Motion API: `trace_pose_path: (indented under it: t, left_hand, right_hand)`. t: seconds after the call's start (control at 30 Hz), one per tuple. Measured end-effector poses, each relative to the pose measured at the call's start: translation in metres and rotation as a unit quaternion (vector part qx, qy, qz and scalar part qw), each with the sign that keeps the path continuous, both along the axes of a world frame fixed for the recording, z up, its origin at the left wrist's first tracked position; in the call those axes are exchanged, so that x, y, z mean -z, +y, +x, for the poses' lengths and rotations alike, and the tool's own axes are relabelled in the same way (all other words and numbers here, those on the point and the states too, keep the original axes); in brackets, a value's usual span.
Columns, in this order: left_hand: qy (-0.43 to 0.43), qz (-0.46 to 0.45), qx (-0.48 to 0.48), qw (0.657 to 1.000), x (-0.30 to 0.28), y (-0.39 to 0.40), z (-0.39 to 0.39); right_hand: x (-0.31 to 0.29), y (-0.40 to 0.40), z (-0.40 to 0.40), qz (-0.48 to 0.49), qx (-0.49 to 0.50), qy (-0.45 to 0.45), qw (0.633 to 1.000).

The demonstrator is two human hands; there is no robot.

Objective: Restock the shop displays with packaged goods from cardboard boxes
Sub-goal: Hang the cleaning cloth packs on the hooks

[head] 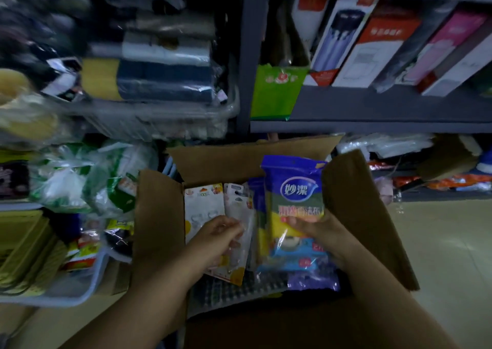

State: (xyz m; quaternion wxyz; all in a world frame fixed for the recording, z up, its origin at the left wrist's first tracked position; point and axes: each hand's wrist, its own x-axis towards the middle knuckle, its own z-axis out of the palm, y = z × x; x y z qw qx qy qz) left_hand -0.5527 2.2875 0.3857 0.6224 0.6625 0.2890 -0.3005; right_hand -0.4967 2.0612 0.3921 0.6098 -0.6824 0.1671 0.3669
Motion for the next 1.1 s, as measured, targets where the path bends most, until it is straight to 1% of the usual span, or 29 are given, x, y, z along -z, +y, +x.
trace_pose_path:
  t: [0.13, 0.2, 0.27, 0.33, 0.4, 0.5, 0.57, 0.67, 0.73, 0.8, 0.87, 1.03, 1.1]
  left_hand:
    - [-0.038, -0.123, -0.069, 0.989, -0.029, 0.027, -0.002]
    - [-0.085, -0.149, -0.109, 0.979, -0.045, 0.045, -0.009]
    - [-0.148, -0.144, -0.143, 0.968, -0.052, 0.068, -0.016]
    - [-0.182, -0.132, -0.162, 0.961, -0.060, 0.091, -0.024]
    - [-0.177, -0.125, -0.197, 0.956, -0.067, 0.114, -0.033]
    - [-0.196, -0.121, -0.243, 0.942, -0.079, 0.145, -0.051]
    - [-0.204, -0.105, -0.274, 0.934, -0.089, 0.165, -0.065]
    - [-0.213, -0.100, -0.308, 0.922, -0.104, 0.195, -0.088]
    - [-0.225, -0.098, -0.319, 0.916, -0.113, 0.214, -0.102]
    - [-0.243, -0.103, -0.327, 0.907, -0.124, 0.231, -0.116]
    - [-0.253, -0.099, -0.340, 0.901, -0.133, 0.248, -0.128]
    - [-0.265, -0.054, -0.377, 0.886, -0.151, 0.292, -0.150]
    - [-0.281, -0.033, -0.388, 0.877, -0.162, 0.308, -0.153]
  right_hand:
    - [-0.034, 0.061, -0.010, 0.032, -0.009, -0.066, 0.997]
    - [-0.051, 0.091, -0.011, 0.054, -0.038, -0.104, 0.992]
    - [-0.066, 0.118, -0.010, 0.067, -0.061, -0.144, 0.985]
    - [-0.077, 0.142, -0.009, 0.084, -0.099, -0.164, 0.978]
    - [-0.085, 0.163, -0.010, 0.078, -0.158, -0.178, 0.968]
    - [-0.098, 0.196, -0.009, 0.050, -0.230, -0.178, 0.955]
    - [-0.109, 0.218, -0.004, 0.058, -0.235, -0.193, 0.951]
    - [-0.131, 0.255, 0.008, 0.102, -0.198, -0.227, 0.948]
    - [-0.153, 0.284, 0.015, 0.104, -0.194, -0.262, 0.940]
    - [-0.175, 0.313, 0.019, 0.104, -0.217, -0.294, 0.925]
    - [-0.195, 0.344, 0.018, 0.101, -0.263, -0.322, 0.904]
    - [-0.231, 0.416, 0.007, 0.100, -0.340, -0.402, 0.844]
    - [-0.244, 0.438, 0.003, 0.097, -0.348, -0.418, 0.833]
